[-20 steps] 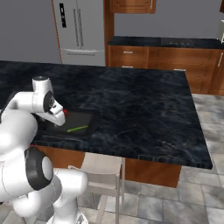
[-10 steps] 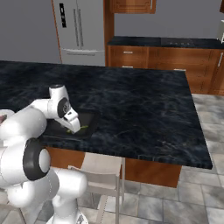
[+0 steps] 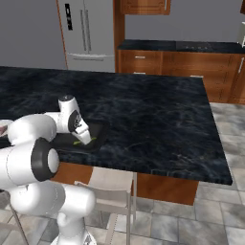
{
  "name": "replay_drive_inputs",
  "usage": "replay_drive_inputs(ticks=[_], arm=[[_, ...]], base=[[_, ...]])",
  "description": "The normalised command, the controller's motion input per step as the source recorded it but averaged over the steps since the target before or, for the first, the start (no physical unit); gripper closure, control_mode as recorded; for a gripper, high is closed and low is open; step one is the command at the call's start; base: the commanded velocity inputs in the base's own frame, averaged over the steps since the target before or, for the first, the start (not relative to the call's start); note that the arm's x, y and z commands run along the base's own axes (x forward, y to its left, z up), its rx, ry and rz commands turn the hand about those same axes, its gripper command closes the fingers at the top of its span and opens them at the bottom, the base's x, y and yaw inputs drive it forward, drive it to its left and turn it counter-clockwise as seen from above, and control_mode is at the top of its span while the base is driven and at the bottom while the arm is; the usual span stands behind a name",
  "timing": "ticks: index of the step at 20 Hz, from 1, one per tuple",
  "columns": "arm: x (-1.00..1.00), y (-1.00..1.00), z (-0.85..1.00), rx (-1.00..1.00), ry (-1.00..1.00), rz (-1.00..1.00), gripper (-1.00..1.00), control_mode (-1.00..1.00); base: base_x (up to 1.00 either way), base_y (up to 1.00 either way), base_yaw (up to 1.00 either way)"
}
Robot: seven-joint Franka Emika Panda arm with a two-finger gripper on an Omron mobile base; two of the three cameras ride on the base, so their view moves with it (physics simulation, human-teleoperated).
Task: Create a steak meal by picking up the steak and asparagus from the tray and placing them on the plate. Leave the bell pepper on the tray.
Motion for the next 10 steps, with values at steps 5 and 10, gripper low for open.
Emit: replay_drive_inputs(ticks=[5, 10], arm=[[0.15, 0.06, -0.45, 0.0, -0.06, 0.0, -1.0, -1.0], [0.36, 0.12, -0.23, 0.0, -0.02, 0.0, -1.0, -1.0]], base=[[0.0, 0.0, 0.0], [0.0, 0.0, 0.0]])
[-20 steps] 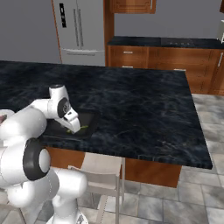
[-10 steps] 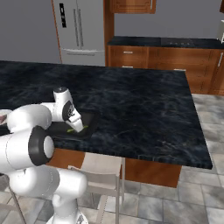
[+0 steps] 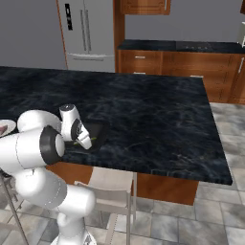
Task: Create a steak meal by picking up the steak and asparagus from the tray and placing them on the plate. Leave the bell pepper on the tray.
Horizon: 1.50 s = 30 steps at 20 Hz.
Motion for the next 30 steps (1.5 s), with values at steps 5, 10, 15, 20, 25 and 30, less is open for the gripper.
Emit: replay_drive_inputs(ticks=[5, 10, 15, 20, 25, 30], arm=[[0.41, 0.05, -0.2, 0.0, 0.0, 0.0, -1.0, -1.0], [0.44, 0.1, -0.23, 0.0, 0.0, 0.0, -1.0, -1.0], [0.43, 0.14, -0.29, 0.0, 0.0, 0.0, -1.0, -1.0], [0.12, 0.03, -0.53, 0.0, 0.0, -0.01, 1.0, -1.0], [-0.03, 0.0, -0.68, 0.0, 0.0, -0.04, 1.0, -1.0], [0.0, 0.0, -0.07, 0.0, 0.0, 0.0, 1.0, -1.0]], base=[[0.0, 0.0, 0.0], [0.0, 0.0, 0.0], [0.0, 0.0, 0.0], [0.0, 0.0, 0.0], [0.0, 0.0, 0.0], [0.0, 0.0, 0.0]])
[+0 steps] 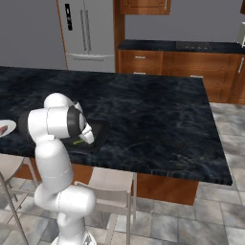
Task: Create a steak meal by picking up the steak and asparagus from the tray and placing them on the plate. Leave the bell pepper on the tray.
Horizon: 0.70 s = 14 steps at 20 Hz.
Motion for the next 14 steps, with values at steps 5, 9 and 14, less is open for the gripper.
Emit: replay_drive_inputs(ticks=[5, 9, 14], arm=[[-0.15, 0.26, -0.02, 0.0, -0.07, 0.02, 1.0, -1.0], [-0.31, 0.48, 0.37, 0.02, -0.27, 0.04, 1.0, -1.0], [-0.18, 0.62, 0.7, 0.1, -0.21, 0.11, 1.0, -1.0]], base=[[0.0, 0.0, 0.0], [0.0, 0.0, 0.0], [0.0, 0.0, 0.0]])
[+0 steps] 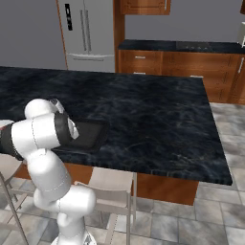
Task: Create a steak meal by picking up the steak and asparagus from the tray and placing them on the plate. Leave the bell pepper on the tray.
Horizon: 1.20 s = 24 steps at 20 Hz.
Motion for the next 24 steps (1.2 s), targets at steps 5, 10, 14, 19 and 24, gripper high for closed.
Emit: replay_drive_inputs(ticks=[5, 10, 14, 19, 24], arm=[[0.0, 0.75, 0.69, 0.11, -0.11, 0.21, 1.0, -1.0], [0.0, 0.78, 0.59, 0.07, -0.04, 0.25, 1.0, -1.0], [0.0, 0.86, 0.35, 0.02, -0.03, 0.25, 1.0, -1.0], [-0.06, 0.95, 0.1, 0.0, -0.1, 0.22, 1.0, -1.0], [0.0, 0.77, -0.01, -0.01, -0.06, 0.16, 1.0, -1.0]], base=[[0.0, 0.0, 0.0], [0.0, 0.0, 0.0], [0.0, 0.0, 0.0], [0.0, 0.0, 0.0], [0.0, 0.0, 0.0]])
